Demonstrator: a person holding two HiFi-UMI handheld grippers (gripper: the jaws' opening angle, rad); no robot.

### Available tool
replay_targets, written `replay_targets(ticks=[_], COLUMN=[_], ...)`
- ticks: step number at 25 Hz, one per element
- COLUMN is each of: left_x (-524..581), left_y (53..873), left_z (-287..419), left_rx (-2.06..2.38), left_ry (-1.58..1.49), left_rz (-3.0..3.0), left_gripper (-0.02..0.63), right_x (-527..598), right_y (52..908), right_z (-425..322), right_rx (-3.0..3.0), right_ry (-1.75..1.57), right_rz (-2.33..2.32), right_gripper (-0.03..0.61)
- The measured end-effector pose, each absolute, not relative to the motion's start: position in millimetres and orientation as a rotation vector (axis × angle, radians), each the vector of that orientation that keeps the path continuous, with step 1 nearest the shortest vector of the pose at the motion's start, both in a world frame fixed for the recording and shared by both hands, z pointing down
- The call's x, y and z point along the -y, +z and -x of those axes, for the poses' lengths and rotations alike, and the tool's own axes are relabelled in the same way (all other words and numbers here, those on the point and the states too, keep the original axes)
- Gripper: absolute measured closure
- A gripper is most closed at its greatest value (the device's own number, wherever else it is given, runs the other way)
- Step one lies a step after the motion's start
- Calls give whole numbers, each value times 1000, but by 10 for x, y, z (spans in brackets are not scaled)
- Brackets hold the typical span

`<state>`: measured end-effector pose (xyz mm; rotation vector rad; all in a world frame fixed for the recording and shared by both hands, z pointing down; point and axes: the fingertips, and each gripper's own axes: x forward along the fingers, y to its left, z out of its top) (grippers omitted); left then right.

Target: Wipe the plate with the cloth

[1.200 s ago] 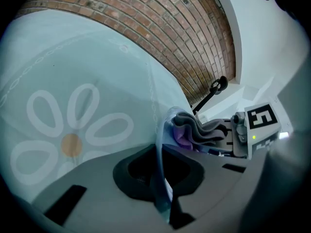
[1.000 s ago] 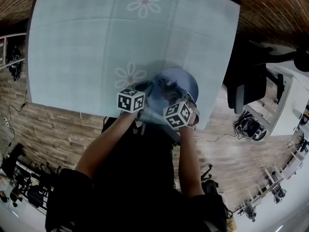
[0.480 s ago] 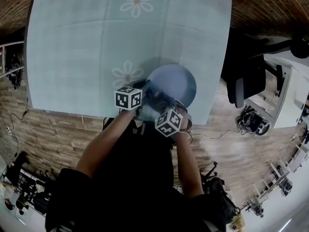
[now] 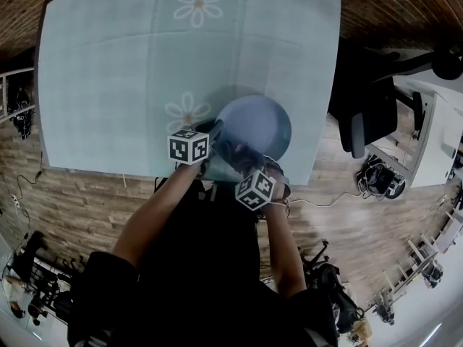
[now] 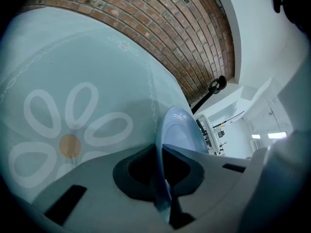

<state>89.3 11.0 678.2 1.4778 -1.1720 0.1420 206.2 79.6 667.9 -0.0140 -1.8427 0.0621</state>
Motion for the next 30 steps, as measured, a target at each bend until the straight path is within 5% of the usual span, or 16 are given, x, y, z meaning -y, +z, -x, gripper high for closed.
replay_targets(ticks=[30], left_x=[-127], left_y=[6766], left_z=[-894], left_rx=[1159], left_ry=[162], left_rz=[-1491], left_gripper=[571], right_x=[716], right_y=[6661], right_z=[-1589], right_rx=[1862], right_ry=[-300], right_rz=[11], right_gripper=[518])
